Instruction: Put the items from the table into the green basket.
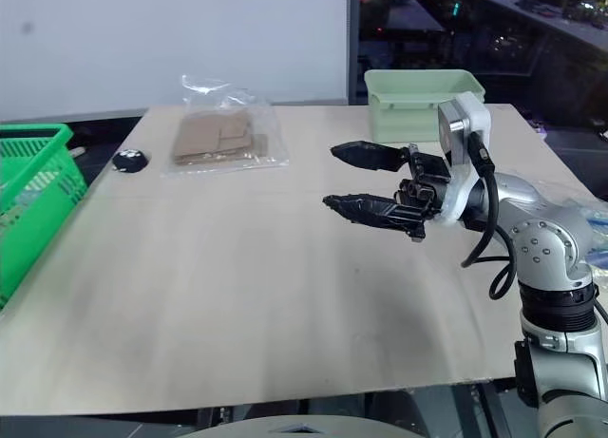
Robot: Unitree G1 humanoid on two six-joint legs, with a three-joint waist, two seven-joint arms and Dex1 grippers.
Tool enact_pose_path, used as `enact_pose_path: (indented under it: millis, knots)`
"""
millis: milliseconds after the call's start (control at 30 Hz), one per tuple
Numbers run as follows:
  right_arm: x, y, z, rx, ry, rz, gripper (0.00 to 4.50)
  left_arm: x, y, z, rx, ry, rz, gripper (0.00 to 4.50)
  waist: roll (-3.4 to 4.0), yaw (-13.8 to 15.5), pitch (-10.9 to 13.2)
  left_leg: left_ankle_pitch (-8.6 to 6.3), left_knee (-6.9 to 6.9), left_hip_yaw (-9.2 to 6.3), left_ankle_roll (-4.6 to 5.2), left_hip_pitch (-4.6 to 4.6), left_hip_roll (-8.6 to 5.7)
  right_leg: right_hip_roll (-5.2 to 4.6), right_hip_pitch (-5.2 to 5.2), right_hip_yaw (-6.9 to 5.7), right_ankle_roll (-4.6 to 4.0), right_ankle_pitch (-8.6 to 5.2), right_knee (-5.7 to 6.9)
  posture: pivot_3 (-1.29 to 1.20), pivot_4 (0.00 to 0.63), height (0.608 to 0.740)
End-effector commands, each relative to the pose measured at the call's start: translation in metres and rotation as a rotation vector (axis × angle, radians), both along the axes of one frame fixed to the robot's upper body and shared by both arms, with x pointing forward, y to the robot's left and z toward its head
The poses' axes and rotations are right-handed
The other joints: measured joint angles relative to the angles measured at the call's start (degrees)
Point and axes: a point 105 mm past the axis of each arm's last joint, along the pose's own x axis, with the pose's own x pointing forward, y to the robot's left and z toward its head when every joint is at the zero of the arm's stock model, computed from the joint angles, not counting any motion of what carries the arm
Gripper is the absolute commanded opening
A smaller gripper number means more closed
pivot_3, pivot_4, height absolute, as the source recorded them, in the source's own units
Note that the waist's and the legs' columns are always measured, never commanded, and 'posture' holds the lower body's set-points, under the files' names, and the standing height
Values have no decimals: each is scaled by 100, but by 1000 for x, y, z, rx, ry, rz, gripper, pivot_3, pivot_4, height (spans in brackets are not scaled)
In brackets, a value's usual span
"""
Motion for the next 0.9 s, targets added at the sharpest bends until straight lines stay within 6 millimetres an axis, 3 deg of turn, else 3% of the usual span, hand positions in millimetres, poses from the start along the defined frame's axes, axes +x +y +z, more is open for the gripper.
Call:
enact_pose_path:
  millis: [33, 133, 167, 233, 467, 900]
  knots:
    - [-5, 1, 10, 11, -44, 26, 4500, -4, 0, 20, 53, -61, -10, 3159, -16, 64, -10, 0, 0, 1, 0, 6, 0, 0, 3, 0, 0, 0, 0, 110, 0, 740]
    - [-3, 2, 10, 10, -52, 14, 4500, -2, -1, 15, 38, -67, -23, 3159, -42, 127, -25, 2, 2, 1, -4, 6, 3, 1, 8, -4, -1, -1, -3, 105, 0, 740]
    - [-2, 2, 10, 7, -64, -5, 4500, 0, -2, 13, 38, -61, -30, 3958, -43, 127, -26, 3, 3, 1, -6, 7, 4, 0, 12, -5, -1, -1, -5, 101, 0, 740]
    - [2, 2, 9, -1, -86, -44, 4500, 2, -3, 10, 36, -54, -40, 4474, -45, 116, -28, 4, 3, 2, -7, 7, 3, 0, 12, -5, -1, 0, -7, 101, 0, 740]
    - [16, 1, 1, -48, -163, -192, 4500, 12, -7, 5, 18, -59, -65, 4474, -32, 78, -23, 4, -2, 7, -7, 17, 7, 3, 11, -3, -7, -4, 0, 77, 0, 740]
    - [19, -3, -1, -46, -165, -215, 4500, 29, -19, 7, 14, -80, -146, 4474, -28, 31, -20, 4, -1, 11, -7, 17, 7, 2, 12, -2, -7, -4, -1, 72, 0, 740]
